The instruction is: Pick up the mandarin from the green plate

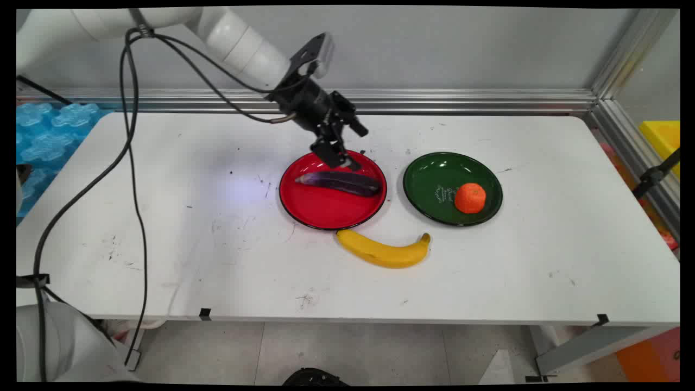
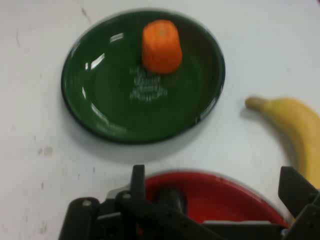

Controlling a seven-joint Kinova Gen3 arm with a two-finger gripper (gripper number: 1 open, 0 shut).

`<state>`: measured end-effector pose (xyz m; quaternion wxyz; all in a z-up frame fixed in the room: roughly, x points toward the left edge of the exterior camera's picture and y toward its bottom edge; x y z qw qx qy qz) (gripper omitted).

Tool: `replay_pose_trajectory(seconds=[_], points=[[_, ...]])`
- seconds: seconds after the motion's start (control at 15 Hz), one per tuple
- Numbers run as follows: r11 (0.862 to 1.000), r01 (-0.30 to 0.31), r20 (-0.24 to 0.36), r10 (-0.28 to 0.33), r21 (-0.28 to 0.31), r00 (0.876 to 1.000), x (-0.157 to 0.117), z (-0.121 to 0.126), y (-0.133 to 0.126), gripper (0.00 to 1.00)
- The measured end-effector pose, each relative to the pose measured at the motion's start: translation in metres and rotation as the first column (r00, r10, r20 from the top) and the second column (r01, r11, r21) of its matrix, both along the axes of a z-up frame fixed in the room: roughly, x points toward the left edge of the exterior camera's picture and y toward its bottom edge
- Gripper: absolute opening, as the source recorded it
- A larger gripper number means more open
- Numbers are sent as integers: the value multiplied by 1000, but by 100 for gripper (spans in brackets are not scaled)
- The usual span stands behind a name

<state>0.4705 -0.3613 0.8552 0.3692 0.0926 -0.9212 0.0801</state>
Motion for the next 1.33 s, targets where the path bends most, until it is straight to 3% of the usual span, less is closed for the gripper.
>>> replay_pose_trajectory(seconds=[0.53,1.33], points=[[999,-25,-71,23,-34,997,-73,4,-23,100],[997,-57,-30,55,-46,998,-188,-57,-62,100]])
